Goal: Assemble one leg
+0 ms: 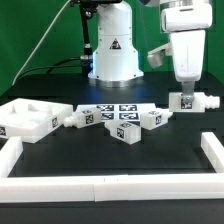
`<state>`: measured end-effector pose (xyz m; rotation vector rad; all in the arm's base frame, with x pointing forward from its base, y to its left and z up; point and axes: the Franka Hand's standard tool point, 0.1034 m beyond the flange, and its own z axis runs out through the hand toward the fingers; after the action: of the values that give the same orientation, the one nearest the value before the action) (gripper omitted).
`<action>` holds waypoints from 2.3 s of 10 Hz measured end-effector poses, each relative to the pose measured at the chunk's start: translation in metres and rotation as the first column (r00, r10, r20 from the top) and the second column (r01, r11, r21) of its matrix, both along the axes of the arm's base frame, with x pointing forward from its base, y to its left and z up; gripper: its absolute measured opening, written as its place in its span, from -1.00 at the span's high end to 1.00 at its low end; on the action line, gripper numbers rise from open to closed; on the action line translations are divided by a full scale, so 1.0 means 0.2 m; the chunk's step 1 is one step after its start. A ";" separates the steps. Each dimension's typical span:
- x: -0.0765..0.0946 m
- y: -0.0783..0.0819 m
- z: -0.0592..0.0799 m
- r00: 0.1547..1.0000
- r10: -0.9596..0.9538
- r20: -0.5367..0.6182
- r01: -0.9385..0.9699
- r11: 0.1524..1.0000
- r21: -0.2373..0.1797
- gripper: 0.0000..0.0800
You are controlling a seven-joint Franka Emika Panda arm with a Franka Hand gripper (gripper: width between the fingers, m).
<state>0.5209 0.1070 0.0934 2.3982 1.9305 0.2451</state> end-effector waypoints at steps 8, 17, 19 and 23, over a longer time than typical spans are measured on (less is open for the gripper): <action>-0.34 0.18 -0.12 0.999 -0.015 0.045 0.011 0.997 0.073 0.30; -0.47 0.23 -0.36 1.000 -0.026 0.008 0.024 0.993 0.117 0.30; -0.47 0.23 -0.36 1.000 -0.030 0.008 0.029 0.993 0.119 0.30; -0.45 0.21 -0.29 0.998 -0.060 -0.024 0.062 0.994 0.090 -0.46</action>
Offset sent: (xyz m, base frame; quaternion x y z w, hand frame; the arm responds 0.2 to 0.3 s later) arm -0.0669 0.0455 -0.0053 -0.0501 0.0803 -0.0165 0.9954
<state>0.4313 0.1485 0.0351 2.5222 1.8902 0.3118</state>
